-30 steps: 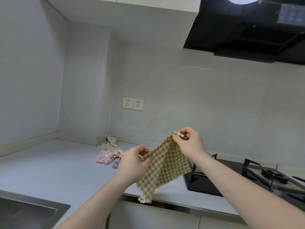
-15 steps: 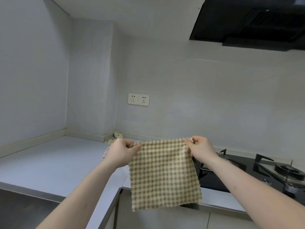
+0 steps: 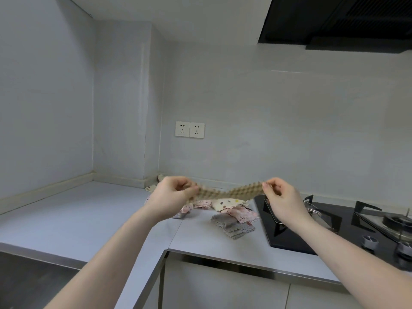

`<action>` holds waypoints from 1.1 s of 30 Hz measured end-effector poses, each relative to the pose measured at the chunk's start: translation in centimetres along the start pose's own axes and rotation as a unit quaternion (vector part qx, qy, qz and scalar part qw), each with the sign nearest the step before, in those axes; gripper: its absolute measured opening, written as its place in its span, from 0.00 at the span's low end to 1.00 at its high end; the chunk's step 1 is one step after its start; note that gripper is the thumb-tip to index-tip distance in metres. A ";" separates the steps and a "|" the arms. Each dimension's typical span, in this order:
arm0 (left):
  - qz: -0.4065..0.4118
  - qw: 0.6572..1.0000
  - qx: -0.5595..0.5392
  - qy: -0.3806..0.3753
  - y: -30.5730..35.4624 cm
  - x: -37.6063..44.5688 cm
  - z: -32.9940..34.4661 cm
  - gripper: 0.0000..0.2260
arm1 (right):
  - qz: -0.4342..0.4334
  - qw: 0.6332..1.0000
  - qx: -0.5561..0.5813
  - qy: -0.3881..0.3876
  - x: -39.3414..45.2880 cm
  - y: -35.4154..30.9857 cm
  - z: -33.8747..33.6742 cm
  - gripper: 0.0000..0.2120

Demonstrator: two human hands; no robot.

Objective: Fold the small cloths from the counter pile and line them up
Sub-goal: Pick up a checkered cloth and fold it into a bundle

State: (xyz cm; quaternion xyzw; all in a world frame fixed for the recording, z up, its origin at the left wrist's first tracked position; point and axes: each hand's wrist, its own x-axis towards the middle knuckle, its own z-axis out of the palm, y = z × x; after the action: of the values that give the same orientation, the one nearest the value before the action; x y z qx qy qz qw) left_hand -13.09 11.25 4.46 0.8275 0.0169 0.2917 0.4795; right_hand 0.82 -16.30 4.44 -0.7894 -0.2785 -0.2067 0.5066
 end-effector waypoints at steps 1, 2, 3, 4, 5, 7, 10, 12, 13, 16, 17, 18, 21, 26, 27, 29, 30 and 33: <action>-0.020 0.998 0.027 -0.058 -0.1 -0.3 -0.2 0.14 | 0.003 1.000 -0.013 -0.017 -1.0 0.7 -0.3 0.10; -0.039 0.990 0.063 -0.116 -0.3 -0.6 -0.3 0.14 | 0.011 0.999 -0.023 -0.037 -1.9 1.5 -0.5 0.09; -0.056 0.979 0.105 -0.166 -0.6 -0.9 -0.4 0.12 | 0.021 0.997 -0.034 -0.059 -2.8 2.4 -0.7 0.09; -0.068 0.966 0.144 -0.205 -0.9 -1.2 -0.3 0.10 | 0.031 0.995 -0.050 -0.080 -3.6 3.2 -0.9 0.08; -0.076 0.954 0.170 -0.233 -1.3 -1.4 -0.1 0.09 | 0.041 0.992 -0.064 -0.100 -4.5 3.9 -1.1 0.08; -0.090 0.939 0.189 -0.274 -1.9 -1.9 0.5 0.07 | 0.061 0.986 -0.078 -0.135 -5.8 5.0 -1.3 0.07; -0.115 0.914 0.211 -0.327 -2.8 -2.3 1.3 0.07 | 0.080 0.977 -0.094 -0.176 -7.1 6.4 -1.2 0.05; -0.114 0.899 0.250 -0.340 -3.2 -2.2 1.7 0.08 | 0.091 0.974 -0.108 -0.177 -7.3 7.2 -0.8 0.04; -0.111 0.896 0.265 -0.339 -3.4 -2.2 1.8 0.08 | 0.095 0.975 -0.109 -0.170 -7.2 7.5 -0.7 0.03; -0.094 0.908 0.268 -0.309 -3.7 -2.0 2.3 0.08 | 0.104 0.980 -0.105 -0.132 -6.3 7.6 0.0 0.03; -0.088 0.915 0.262 -0.292 -3.9 -1.8 2.4 0.08 | 0.103 0.982 -0.102 -0.117 -5.8 7.7 0.3 0.03; -0.083 0.924 0.256 -0.271 -4.2 -1.6 2.5 0.08 | 0.104 0.984 -0.098 -0.104 -5.4 7.7 0.7 0.03; -0.068 0.948 0.252 -0.179 -5.5 -1.2 3.1 0.11 | 0.116 0.987 -0.086 -0.074 -4.0 8.1 2.2 0.06; -0.051 0.968 0.241 -0.045 -7.6 -1.1 4.9 0.16 | 0.131 0.987 -0.080 -0.039 -1.7 8.4 4.7 0.08; -0.051 0.969 0.241 -0.024 -8.0 -1.1 5.3 0.15 | 0.131 0.988 -0.080 -0.029 -1.4 8.5 5.1 0.07; -0.058 0.970 0.235 0.012 -8.8 -1.1 5.9 0.10 | 0.132 0.988 -0.080 -0.013 -0.9 8.6 5.9 0.06; -0.064 0.971 0.230 0.029 -9.1 -1.1 6.2 0.07 | 0.133 0.988 -0.080 -0.007 -0.7 8.7 6.3 0.05; -0.081 0.968 0.227 0.073 -10.2 -0.8 6.6 0.04 | 0.142 0.986 -0.083 0.003 -0.3 9.2 7.2 0.04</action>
State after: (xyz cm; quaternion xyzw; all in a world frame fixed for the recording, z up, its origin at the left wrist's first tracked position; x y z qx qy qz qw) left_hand -7.94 11.37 -6.55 0.8872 0.1843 0.2998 0.2985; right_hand 6.92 -12.85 -4.89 -0.8596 -0.1441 -0.1579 0.4642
